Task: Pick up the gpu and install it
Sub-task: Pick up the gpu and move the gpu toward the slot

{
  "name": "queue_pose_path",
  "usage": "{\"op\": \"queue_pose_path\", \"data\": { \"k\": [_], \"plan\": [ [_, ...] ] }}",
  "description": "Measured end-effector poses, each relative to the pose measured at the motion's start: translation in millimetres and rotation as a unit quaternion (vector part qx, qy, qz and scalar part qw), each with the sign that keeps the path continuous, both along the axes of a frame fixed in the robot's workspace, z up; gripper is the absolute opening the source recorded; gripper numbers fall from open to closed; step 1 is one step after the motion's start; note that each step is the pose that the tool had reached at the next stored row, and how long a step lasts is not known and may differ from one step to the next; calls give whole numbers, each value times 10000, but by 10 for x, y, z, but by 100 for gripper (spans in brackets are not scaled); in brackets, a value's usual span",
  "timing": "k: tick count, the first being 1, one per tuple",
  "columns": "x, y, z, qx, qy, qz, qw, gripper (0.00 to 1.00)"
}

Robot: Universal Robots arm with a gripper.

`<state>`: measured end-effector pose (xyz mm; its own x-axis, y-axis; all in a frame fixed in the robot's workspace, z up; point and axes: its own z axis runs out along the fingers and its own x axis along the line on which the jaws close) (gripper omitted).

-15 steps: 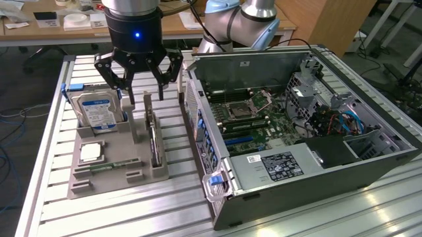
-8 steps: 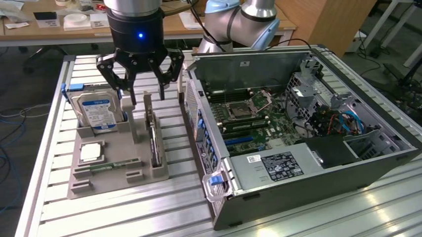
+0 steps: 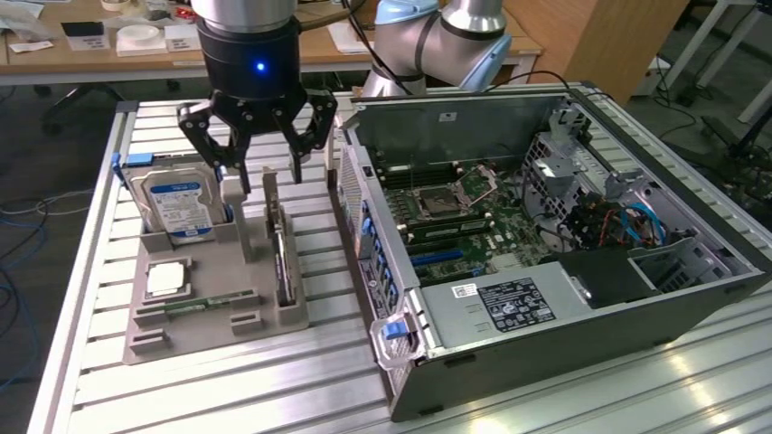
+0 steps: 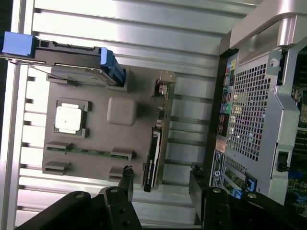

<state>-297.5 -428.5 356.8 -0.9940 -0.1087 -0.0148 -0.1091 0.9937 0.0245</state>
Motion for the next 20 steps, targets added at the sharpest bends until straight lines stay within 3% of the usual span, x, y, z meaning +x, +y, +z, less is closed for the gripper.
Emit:
{"op": "queue_pose_path", "data": {
  "k": [11, 16, 20],
  "plan": [
    [17, 0, -30, 0, 0, 259, 9997, 59],
    [31, -15, -96, -2, 1, 302, 9995, 59],
    [31, -28, -143, -29, 2, 297, 9996, 59]
  ]
}}
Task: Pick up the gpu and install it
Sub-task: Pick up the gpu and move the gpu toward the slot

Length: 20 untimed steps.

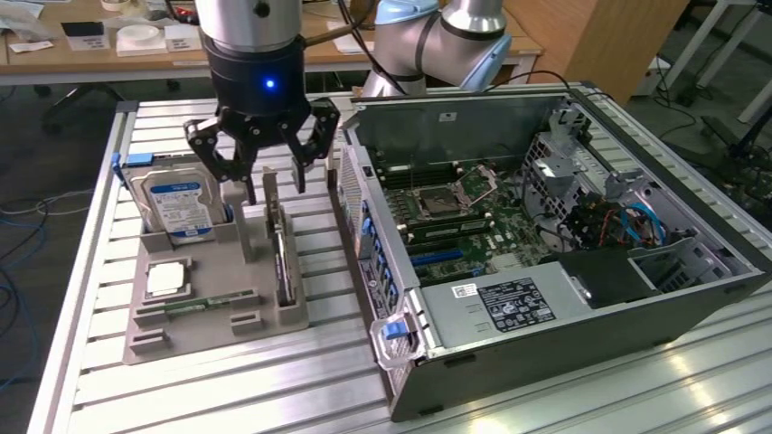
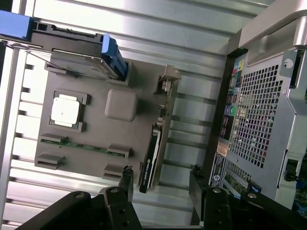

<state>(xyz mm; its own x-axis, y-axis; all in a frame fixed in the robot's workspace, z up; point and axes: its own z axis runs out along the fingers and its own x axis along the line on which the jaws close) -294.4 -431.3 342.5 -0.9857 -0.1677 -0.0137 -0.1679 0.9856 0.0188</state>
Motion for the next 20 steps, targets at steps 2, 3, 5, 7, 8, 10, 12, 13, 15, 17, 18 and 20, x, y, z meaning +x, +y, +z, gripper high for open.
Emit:
{"op": "queue_pose_path", "data": {
  "k": [2, 3, 5, 7, 8, 10, 12, 13, 15, 17, 18, 20],
  "plan": [
    [1, 0, -31, -11, -1, -108, 9999, 59],
    [0, 0, -47, -12, -1, -190, 9998, 59],
    [-1, 0, -83, -14, -1, -329, 9995, 59],
    [-8, 3, -120, -21, -2, -367, 9993, 59],
    [-13, 3, -137, -29, -2, -368, 9993, 59],
    [-15, 3, -153, -66, -3, -368, 9993, 59],
    [-14, 2, -164, -90, -4, -367, 9993, 59],
    [-15, 3, -170, -100, -4, -368, 9993, 59],
    [-15, 3, -185, -118, -5, -367, 9993, 59],
    [-16, 3, -204, -148, -6, -368, 9992, 59],
    [-16, 3, -213, -165, -7, -368, 9992, 59],
    [-15, 2, -230, -182, -7, -367, 9992, 59]
  ]
}}
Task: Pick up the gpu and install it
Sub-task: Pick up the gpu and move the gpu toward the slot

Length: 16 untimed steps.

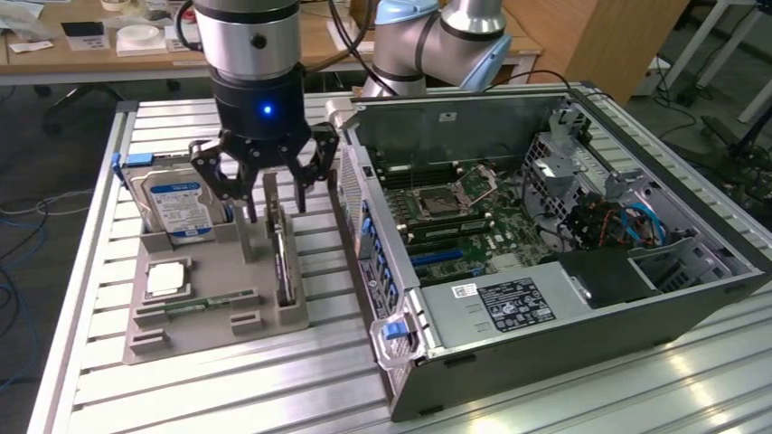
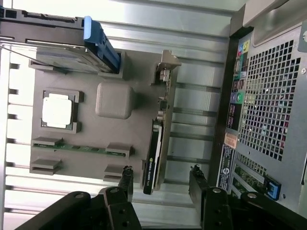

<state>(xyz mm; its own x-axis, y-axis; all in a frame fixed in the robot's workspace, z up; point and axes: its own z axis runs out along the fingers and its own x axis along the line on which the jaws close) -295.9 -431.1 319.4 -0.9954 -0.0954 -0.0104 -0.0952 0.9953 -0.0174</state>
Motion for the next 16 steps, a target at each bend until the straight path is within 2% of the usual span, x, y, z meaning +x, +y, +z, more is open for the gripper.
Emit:
{"op": "queue_pose_path", "data": {
  "k": [16],
  "plan": [
    [-1, 1, -175, -19, 5, -1, 10000, 59]
  ]
}}
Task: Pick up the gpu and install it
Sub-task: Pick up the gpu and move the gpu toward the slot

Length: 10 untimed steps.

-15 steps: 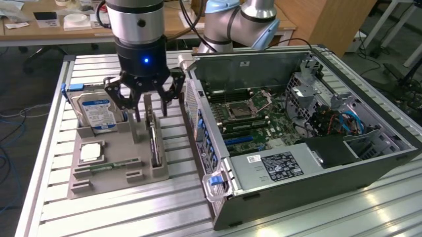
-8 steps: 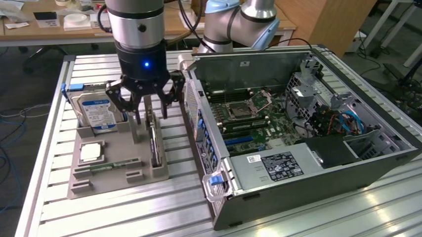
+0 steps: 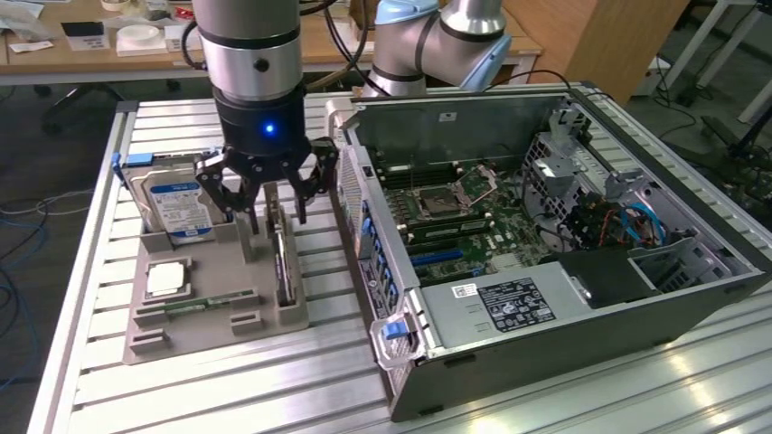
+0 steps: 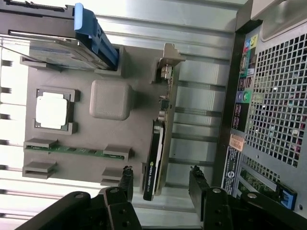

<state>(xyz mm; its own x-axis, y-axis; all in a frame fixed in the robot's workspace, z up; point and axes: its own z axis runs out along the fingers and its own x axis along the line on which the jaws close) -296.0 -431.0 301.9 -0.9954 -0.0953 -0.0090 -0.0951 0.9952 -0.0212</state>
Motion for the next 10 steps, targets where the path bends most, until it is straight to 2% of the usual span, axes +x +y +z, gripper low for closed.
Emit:
{"op": "queue_pose_path", "data": {
  "k": [6, 10],
  "plan": [
    [-4, 1, -78, -1, 2, -8, 10000, 59],
    [-7, 5, -146, -20, 2, -252, 9997, 59]
  ]
}}
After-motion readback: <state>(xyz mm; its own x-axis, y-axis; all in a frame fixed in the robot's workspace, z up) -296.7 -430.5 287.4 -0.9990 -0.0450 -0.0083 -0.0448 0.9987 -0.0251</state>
